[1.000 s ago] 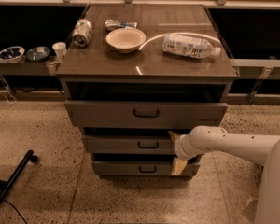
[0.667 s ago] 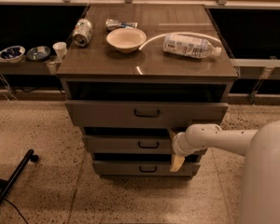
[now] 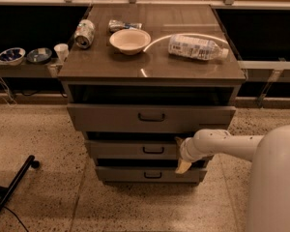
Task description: Open middle drawer
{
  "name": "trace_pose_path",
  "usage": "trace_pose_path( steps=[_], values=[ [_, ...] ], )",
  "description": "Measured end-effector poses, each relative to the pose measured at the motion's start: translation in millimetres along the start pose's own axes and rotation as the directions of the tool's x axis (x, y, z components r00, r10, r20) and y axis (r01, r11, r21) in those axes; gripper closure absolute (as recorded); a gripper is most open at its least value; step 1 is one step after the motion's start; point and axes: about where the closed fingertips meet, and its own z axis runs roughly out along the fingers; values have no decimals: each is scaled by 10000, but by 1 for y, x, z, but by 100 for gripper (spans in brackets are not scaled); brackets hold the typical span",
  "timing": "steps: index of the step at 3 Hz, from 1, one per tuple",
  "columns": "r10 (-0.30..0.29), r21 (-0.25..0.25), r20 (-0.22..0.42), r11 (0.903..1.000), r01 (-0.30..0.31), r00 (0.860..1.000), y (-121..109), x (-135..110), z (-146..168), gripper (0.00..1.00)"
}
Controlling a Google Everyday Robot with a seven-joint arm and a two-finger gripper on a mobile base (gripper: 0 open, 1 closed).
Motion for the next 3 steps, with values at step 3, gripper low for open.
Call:
trace_pose_path(
  steps=[3],
  values=[
    [-11, -390, 163, 9992, 18, 9999, 36, 2, -18, 25]
  ],
)
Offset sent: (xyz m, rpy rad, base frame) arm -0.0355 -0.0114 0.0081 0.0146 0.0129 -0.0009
